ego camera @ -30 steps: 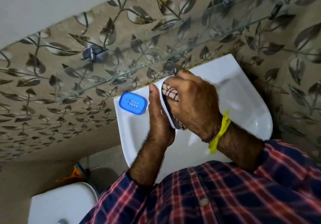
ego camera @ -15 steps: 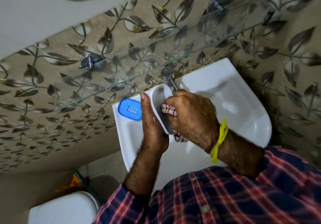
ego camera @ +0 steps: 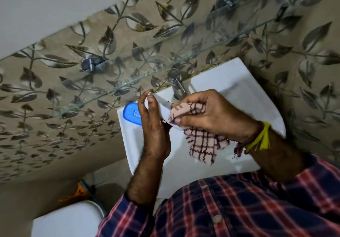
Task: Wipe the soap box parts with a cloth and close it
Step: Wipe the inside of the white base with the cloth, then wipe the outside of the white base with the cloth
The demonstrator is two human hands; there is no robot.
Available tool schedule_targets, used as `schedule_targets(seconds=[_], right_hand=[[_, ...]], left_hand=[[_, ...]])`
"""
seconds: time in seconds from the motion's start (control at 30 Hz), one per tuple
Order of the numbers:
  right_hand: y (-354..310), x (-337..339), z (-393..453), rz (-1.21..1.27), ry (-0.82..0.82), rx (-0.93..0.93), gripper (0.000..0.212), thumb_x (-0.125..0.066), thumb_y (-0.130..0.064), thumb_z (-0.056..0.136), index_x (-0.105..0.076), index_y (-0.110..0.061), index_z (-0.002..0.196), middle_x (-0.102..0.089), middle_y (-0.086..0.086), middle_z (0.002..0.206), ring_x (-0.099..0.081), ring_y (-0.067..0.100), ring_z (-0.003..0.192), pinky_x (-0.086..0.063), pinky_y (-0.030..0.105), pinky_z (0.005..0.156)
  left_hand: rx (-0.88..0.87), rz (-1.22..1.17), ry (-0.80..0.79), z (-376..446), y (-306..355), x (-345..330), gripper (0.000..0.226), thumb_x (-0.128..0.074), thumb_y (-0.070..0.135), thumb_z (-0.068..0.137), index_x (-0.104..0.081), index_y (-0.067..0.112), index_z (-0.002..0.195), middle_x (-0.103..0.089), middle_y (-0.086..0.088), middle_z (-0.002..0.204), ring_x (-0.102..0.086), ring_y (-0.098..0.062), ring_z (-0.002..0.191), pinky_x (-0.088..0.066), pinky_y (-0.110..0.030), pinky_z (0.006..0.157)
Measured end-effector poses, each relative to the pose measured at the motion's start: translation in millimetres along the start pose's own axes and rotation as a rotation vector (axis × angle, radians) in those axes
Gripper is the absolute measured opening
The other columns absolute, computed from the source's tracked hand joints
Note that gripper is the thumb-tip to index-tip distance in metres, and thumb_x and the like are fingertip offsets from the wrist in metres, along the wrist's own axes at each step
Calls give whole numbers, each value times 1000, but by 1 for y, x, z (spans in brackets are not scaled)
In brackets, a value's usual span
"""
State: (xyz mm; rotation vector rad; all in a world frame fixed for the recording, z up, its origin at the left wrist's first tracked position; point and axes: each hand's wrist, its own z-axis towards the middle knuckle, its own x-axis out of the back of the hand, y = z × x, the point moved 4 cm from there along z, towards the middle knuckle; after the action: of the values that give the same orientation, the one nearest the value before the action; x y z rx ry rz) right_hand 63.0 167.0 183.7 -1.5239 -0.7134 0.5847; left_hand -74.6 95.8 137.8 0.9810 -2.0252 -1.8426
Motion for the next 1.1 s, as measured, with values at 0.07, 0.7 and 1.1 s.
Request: schedule_targets(seconds=[0.07,0.7,1.1], right_hand=[[3,-7,1,-6,-6,-27,23,-82,-3,78,-74,3,99,-79,13,94,-75,19,87,-60,26,82],[-10,34,8,-518,447,396,14,-79,-10,82,-78,-5,95,-73,9,96,-69,18,92,-56,33,88],[-4,-7,10,-568,416,435,19,-70,-3,84,-77,-4,102,-68,10,104,-67,23,97,-54,40,86]], left_hand=[[-7,37,32,0,0,1,54,-60,72,82,-54,41,126,-66,23,117,-67,0,105,-57,-24,73],[-209,448,-52,-17,-4,-4,9,-74,12,91,-78,10,99,-77,7,110,-55,5,128,-39,-39,118],[-66,164,58,-39,-11,8,15,-74,16,87,-82,29,87,-79,8,95,-70,-11,104,-52,-23,91]])
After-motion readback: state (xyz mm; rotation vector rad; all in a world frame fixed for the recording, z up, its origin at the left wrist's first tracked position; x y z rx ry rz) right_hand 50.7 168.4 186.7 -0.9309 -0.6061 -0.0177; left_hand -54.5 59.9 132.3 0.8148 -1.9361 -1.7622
